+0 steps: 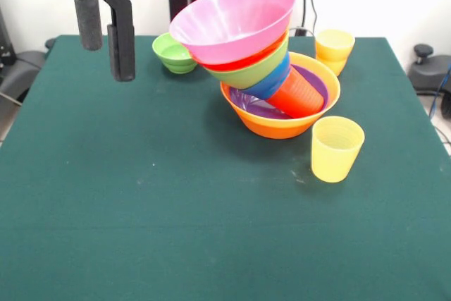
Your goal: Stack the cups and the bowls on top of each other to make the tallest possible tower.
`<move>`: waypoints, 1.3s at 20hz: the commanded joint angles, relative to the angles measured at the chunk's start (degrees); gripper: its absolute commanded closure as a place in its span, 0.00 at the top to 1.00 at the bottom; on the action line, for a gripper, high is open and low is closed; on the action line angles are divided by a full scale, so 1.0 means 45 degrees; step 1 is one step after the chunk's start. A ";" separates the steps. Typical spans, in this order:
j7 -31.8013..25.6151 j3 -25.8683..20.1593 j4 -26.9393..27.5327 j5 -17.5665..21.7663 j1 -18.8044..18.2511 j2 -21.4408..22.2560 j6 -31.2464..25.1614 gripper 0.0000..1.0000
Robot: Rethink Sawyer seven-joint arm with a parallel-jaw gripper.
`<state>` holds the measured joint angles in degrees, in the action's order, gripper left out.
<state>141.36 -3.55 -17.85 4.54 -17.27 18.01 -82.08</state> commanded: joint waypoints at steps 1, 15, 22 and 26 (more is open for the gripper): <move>0.0294 -0.0406 0.1890 0.0669 0.0527 -0.0750 -0.2832 1.00; 0.0191 -0.0804 0.2598 0.0695 0.1323 -0.1392 -0.2832 1.00; 0.0338 -0.0187 0.2098 0.0637 0.1959 -0.1750 -0.1875 1.00; 0.0935 0.0051 0.1173 0.0539 0.2177 -0.2000 -0.0463 1.00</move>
<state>141.36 -2.55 -4.75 4.51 -9.09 11.28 -87.28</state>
